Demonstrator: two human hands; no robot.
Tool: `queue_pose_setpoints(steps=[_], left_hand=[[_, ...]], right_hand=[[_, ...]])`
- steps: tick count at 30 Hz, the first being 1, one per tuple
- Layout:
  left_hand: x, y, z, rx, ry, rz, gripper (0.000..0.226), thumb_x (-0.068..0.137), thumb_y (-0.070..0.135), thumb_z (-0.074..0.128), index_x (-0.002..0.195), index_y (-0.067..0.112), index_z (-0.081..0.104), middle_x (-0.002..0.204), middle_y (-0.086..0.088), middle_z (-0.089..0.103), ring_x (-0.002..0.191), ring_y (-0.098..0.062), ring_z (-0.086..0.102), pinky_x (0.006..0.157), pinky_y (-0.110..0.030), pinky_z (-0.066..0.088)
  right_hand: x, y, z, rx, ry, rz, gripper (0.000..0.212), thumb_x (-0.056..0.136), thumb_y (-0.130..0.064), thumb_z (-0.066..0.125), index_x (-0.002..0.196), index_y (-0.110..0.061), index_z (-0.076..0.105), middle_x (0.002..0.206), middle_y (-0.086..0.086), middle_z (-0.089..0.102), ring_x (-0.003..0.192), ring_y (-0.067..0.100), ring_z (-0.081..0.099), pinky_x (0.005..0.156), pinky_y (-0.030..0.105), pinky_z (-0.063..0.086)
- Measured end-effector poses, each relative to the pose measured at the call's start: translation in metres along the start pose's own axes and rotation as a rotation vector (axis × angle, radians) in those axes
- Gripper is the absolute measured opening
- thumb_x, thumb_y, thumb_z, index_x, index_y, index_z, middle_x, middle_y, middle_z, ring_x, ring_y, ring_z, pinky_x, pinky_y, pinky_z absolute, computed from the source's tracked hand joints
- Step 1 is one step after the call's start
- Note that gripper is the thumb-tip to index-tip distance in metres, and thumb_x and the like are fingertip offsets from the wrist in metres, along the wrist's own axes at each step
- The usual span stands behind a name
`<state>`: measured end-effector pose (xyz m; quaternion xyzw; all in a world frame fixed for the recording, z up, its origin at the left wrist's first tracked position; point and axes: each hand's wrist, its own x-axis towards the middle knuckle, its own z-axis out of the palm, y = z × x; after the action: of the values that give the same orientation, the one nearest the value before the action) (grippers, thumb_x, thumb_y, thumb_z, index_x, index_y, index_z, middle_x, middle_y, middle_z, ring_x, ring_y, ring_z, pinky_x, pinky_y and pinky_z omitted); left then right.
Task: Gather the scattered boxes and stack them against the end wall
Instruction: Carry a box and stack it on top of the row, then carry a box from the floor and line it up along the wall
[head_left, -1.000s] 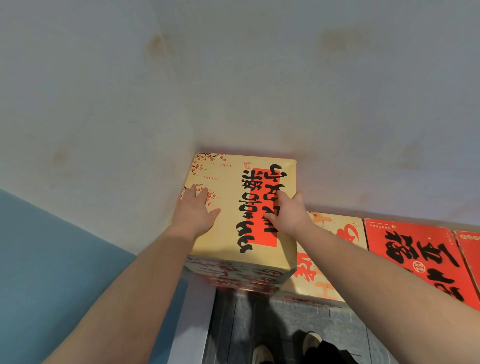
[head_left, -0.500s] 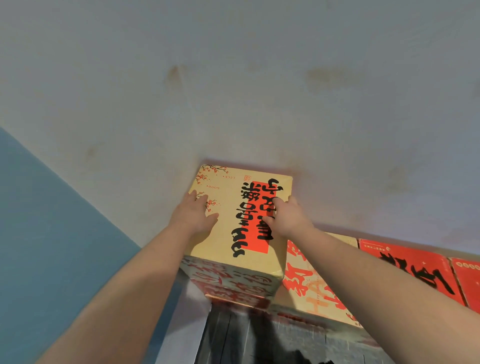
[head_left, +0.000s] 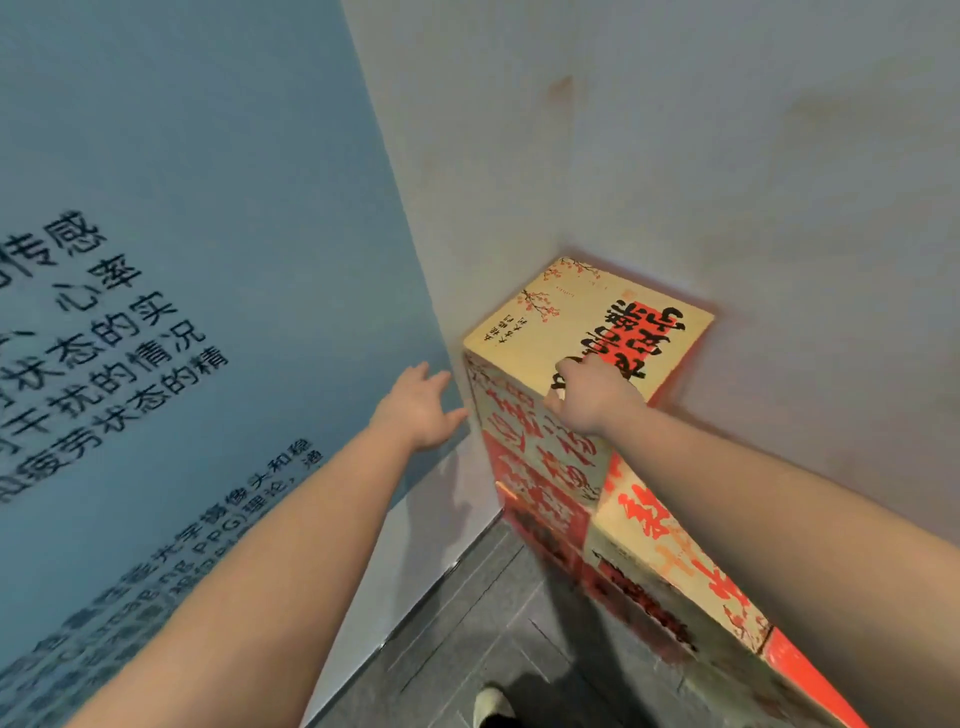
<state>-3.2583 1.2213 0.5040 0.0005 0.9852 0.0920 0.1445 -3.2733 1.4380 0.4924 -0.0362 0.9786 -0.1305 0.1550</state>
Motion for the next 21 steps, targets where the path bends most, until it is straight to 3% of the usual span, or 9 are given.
queue_pose_setpoints(steps=[11, 21], left_hand=[[-0.268, -0.167, 0.054, -0.152, 0.059, -0.45, 0.068, 0.095, 0.048, 0.046, 0.151, 0.015, 0.023, 0.158, -0.013, 0.013, 0.147, -0.026, 0.009, 0.118, -0.04, 0.015], [-0.673, -0.334, 0.158, -0.298, 0.145, -0.943, 0.067, 0.095, 0.047, 0.047, 0.148, 0.012, 0.028, 0.155, -0.017, 0.021, 0.144, -0.027, 0.018, 0.117, -0.034, 0.018]], right_hand=[[-0.147, -0.187, 0.095, -0.249, -0.228, -0.408, 0.055, 0.091, -0.05, 0.054, 0.132, -0.015, 0.044, 0.131, 0.017, 0.048, 0.123, 0.037, 0.048, 0.102, 0.044, 0.043], [-0.438, -0.43, 0.263, -0.423, -0.333, -0.829, 0.057, 0.091, -0.051, 0.053, 0.137, -0.018, 0.043, 0.137, 0.014, 0.045, 0.126, 0.036, 0.046, 0.102, 0.044, 0.043]])
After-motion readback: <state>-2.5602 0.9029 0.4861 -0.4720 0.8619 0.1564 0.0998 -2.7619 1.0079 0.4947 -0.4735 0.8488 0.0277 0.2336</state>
